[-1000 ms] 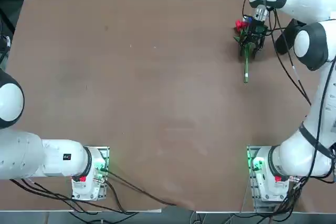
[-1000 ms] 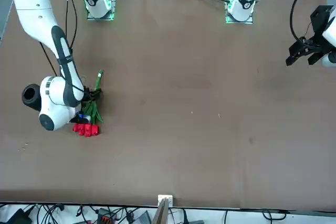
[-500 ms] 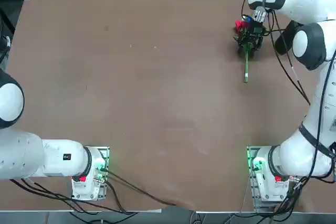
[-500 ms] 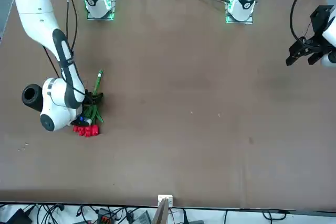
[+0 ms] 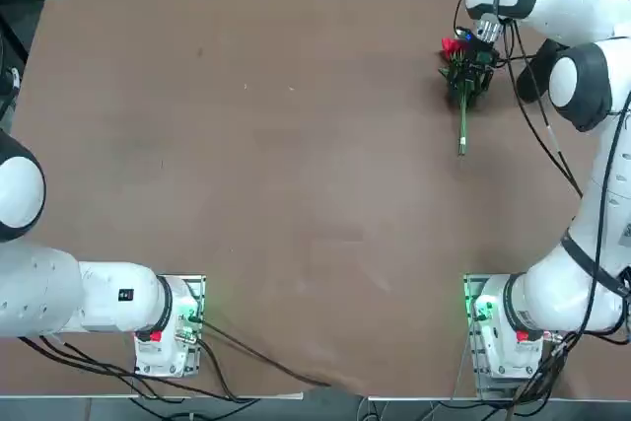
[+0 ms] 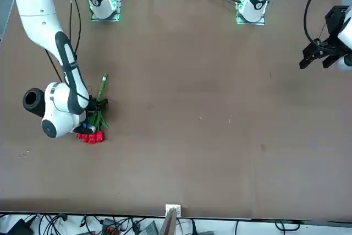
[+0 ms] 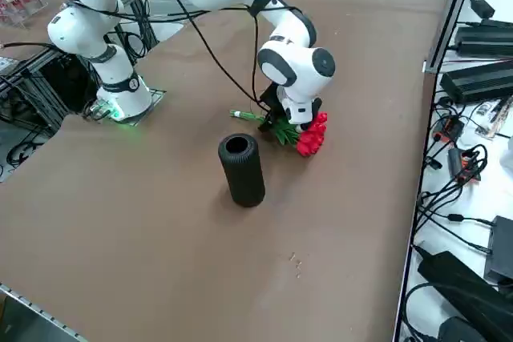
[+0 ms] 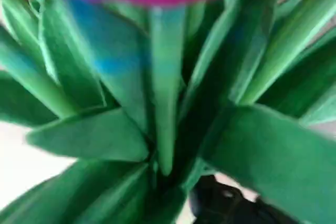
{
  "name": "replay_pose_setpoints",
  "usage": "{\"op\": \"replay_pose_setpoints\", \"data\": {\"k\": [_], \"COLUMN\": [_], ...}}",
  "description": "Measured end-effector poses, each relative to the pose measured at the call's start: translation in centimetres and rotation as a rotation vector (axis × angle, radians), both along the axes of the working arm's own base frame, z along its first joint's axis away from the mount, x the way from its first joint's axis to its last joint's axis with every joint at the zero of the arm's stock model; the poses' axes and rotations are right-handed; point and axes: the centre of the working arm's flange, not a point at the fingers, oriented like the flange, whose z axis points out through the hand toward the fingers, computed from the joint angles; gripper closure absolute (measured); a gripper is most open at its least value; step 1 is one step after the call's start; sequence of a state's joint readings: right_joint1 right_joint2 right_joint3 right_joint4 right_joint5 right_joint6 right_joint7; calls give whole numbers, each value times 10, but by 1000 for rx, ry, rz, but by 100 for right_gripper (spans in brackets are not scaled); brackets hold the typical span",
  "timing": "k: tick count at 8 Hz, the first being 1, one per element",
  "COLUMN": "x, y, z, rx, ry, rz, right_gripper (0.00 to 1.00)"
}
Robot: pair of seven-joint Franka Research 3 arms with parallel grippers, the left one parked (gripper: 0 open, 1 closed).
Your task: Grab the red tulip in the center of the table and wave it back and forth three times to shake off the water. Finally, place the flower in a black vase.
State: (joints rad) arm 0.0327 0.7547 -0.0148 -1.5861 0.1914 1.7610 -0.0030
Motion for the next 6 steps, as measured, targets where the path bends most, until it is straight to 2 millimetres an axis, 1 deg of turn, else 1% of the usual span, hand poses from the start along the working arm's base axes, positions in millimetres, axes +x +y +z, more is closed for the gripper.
{"op": "replay_pose_setpoints", "data": {"k": [1,2,3,4,6], "x": [0,1,1,1,1], "y": [0,-1,-3,-5,-6], "z": [0,1,1,1,1], "rx": [-1,-1,-2,-4,-5], "ry": [0,-1,-1,-1,-1], "rz": [0,-1,-3,-5,-7], "right_gripper": [55,66,71,86,87]}}
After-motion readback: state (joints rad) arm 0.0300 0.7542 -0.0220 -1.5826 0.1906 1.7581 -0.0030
